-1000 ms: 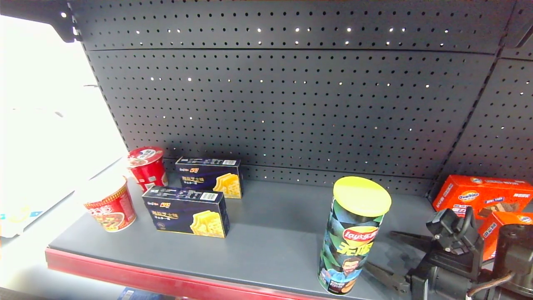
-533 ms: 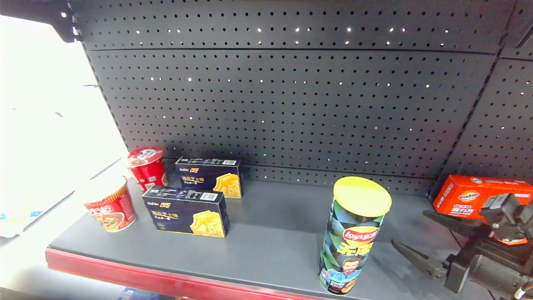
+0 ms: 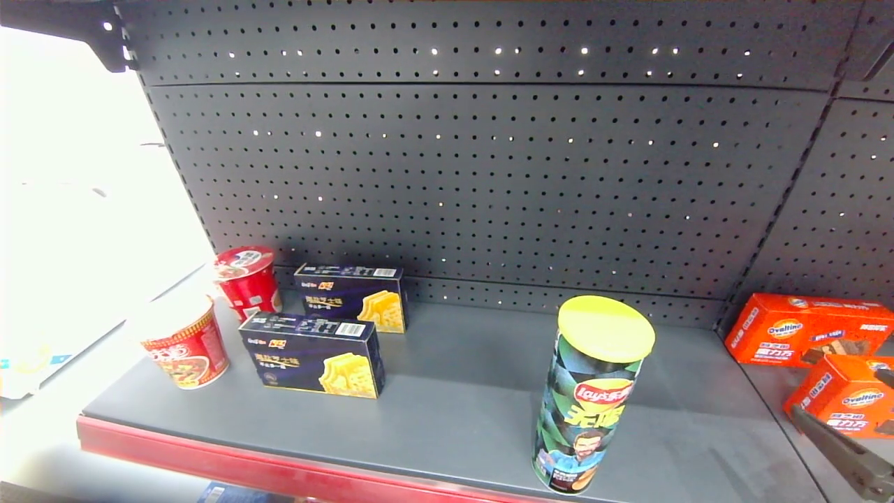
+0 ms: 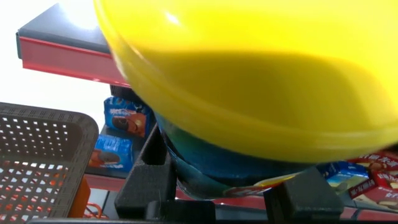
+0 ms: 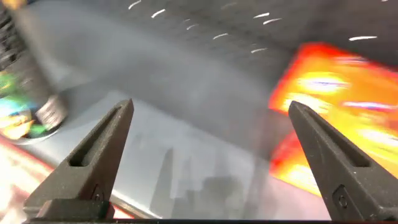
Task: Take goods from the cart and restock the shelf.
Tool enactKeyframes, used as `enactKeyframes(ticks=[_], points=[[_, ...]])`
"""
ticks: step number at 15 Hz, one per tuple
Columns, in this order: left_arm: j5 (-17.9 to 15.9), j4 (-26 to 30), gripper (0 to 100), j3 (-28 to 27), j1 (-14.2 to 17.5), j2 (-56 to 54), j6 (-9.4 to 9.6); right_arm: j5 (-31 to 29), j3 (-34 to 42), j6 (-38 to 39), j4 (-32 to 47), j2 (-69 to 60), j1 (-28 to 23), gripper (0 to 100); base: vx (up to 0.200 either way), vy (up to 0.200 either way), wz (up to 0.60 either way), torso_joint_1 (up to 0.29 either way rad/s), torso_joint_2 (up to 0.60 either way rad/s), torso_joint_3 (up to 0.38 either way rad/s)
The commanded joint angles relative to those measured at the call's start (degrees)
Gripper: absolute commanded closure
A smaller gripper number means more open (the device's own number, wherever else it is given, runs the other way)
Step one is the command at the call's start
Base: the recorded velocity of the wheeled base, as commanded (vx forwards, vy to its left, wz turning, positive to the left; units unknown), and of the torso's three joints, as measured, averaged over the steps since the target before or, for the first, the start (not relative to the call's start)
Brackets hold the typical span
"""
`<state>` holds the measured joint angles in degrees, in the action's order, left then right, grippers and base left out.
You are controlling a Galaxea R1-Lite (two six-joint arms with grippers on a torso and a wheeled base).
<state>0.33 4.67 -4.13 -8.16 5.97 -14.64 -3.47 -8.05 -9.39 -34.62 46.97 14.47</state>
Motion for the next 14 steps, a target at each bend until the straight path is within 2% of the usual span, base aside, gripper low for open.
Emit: enactKeyframes(ticks=[1, 3, 6, 8, 10, 11, 13, 14], points=[[0.0, -0.2, 100, 0.2, 0.0, 0.0, 0.05, -1.6, 3.1, 0.1, 1.6, -9.4, -2.6, 0, 0.000, 0.000, 0.00, 0.000, 0.00, 0.000], [0.1, -1.2, 100, 0.4, 0.0, 0.0, 0.05, -1.8, 5.6, 0.1, 10.2, -19.1, -6.4, 0, 0.000, 0.000, 0.00, 0.000, 0.00, 0.000], [-0.1, -1.4, 100, 0.7, 0.0, 0.0, 0.14, -1.5, 3.6, 1.2, 27.7, -31.1, -15.2, 0, 0.000, 0.000, 0.00, 0.000, 0.00, 0.000], [-0.2, -1.4, 100, 0.7, 0.0, 0.0, 0.14, -1.4, 4.0, 2.0, 35.9, -39.1, -15.7, 0, 0.000, 0.000, 0.00, 0.000, 0.00, 0.000], [-0.2, -1.4, 100, 0.7, 0.0, 0.0, 0.31, -1.3, 4.5, 2.6, 39.0, -43.7, -16.0, 0, 0.000, 0.000, 0.00, 0.000, 0.00, 0.000], [0.1, -1.4, 100, 0.8, 0.0, 0.0, 1.72, -1.2, 4.5, 3.8, 39.0, -45.1, -16.3, 0, 0.000, 0.000, 0.00, 0.000, 0.00, 0.000], [0.2, -1.5, 100, 0.8, 0.0, 0.0, 6.55, -1.6, 4.5, 3.8, 38.9, -47.0, -16.3, 0, 0.000, 0.000, 0.00, 0.000, 0.00, 0.000], [-0.4, -2.1, 100, -1.5, 0.0, 0.0, 10.25, -3.6, 4.5, 3.5, 39.0, -47.0, -16.3, 0, 0.000, 0.000, 0.00, 0.000, 0.00, 0.000]])
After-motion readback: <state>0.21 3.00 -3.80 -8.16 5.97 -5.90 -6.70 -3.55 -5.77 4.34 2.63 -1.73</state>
